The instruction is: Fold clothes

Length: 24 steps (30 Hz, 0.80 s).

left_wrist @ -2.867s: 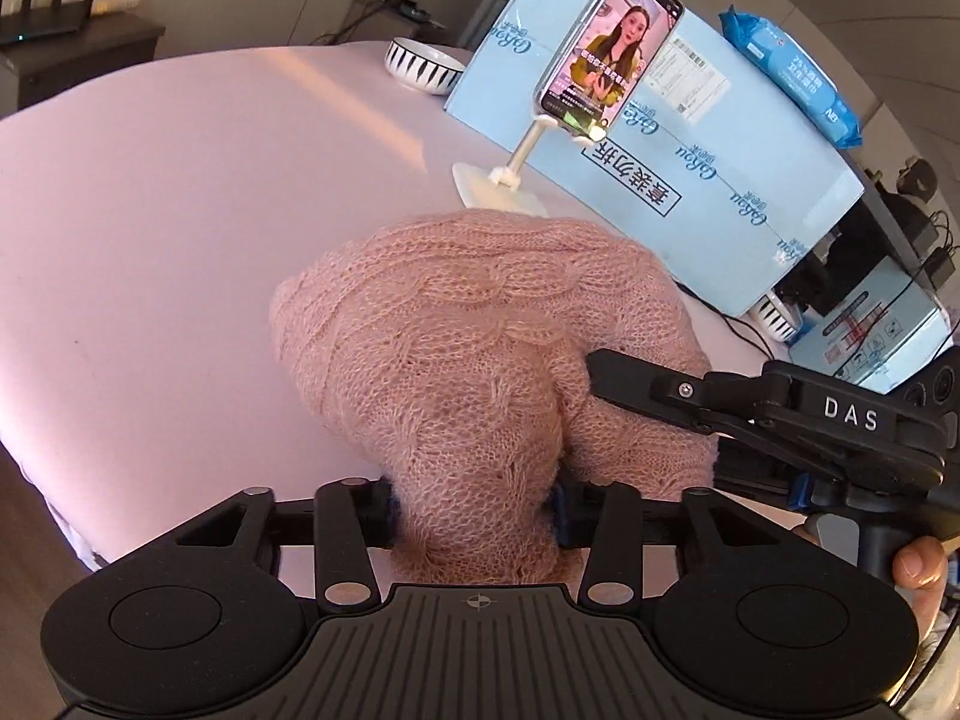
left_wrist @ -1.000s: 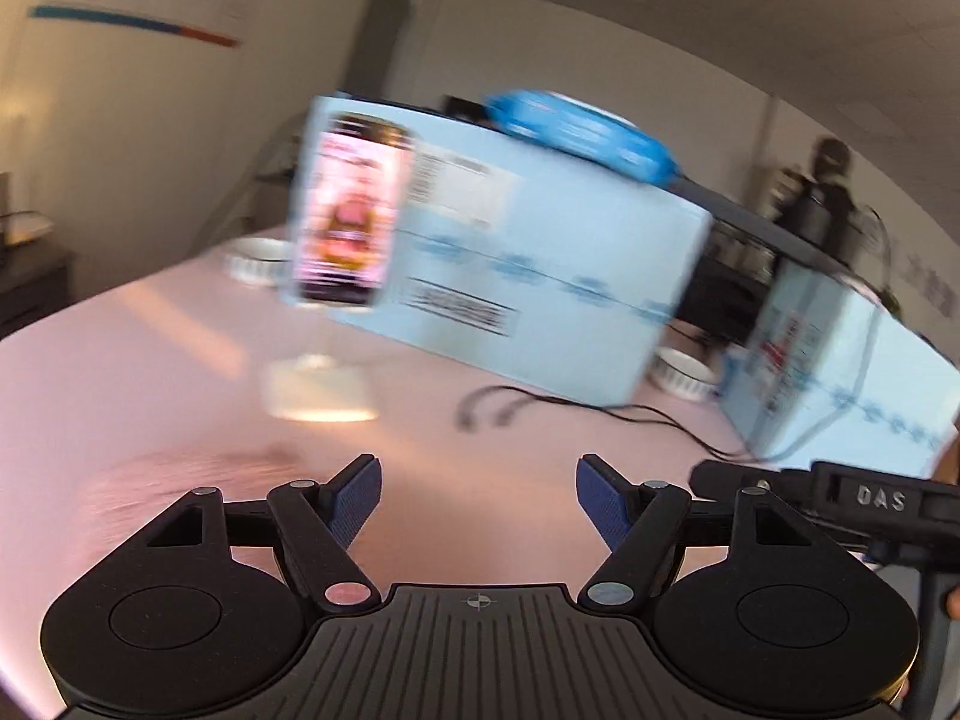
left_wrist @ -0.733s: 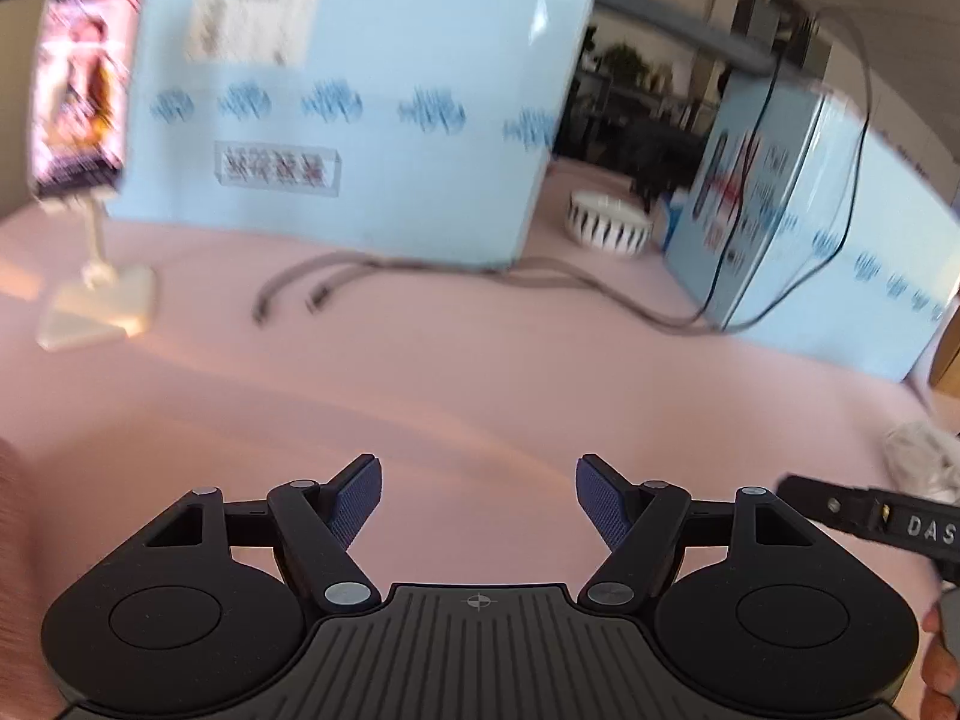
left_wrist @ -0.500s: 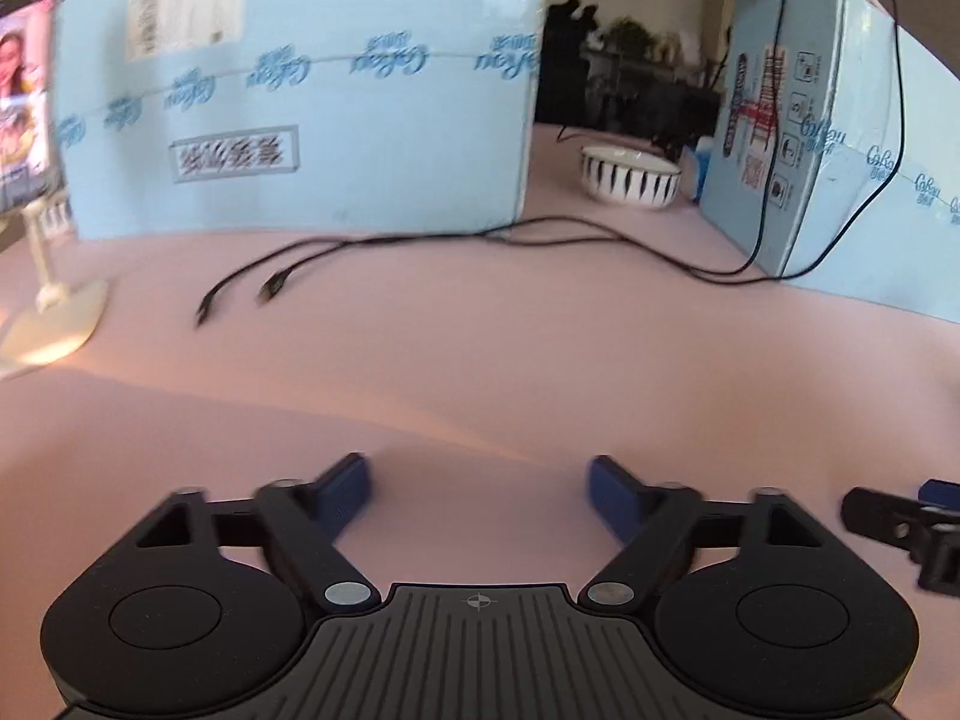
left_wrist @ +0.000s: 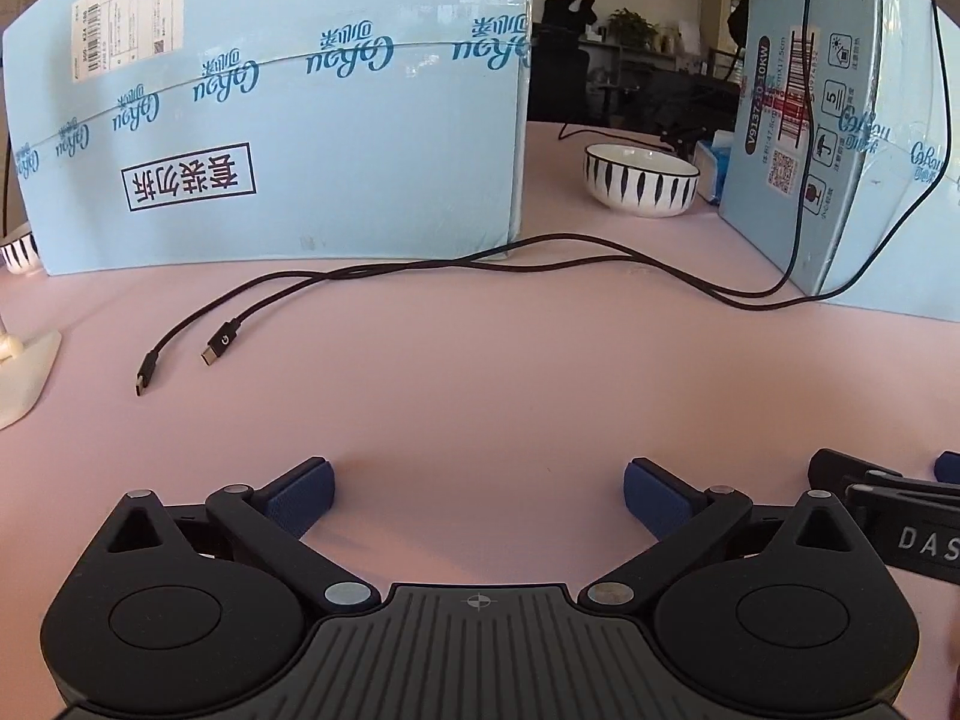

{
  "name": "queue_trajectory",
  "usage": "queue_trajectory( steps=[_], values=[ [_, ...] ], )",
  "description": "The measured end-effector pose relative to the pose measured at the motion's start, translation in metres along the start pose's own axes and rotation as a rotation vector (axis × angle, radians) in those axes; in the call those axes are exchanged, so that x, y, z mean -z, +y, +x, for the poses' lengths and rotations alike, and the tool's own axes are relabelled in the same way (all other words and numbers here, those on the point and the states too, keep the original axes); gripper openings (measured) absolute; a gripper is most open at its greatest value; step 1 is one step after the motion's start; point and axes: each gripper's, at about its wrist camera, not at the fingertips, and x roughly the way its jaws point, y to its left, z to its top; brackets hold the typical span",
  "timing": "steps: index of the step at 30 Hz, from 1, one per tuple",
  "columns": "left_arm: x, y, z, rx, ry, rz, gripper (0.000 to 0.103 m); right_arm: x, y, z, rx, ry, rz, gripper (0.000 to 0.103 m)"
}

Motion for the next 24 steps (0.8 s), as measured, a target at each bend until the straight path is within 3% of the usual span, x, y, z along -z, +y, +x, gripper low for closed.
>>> queue_trajectory(
  steps=[2,7,24],
  values=[
    [0.0,-0.002,0.001,-0.007,0.0,0.01,0.103,-0.002,-0.001,0.001,-0.003,0.006,0.003,0.103],
    [-0.001,-0.001,0.001,-0.004,0.0,0.009,0.103,-0.001,0.02,0.006,0.086,0.031,-0.107,0.103],
    [-0.001,-0.001,0.002,-0.008,-0.001,0.006,0.103,-0.001,0.014,0.005,0.063,0.032,-0.083,0.103]
  ],
)
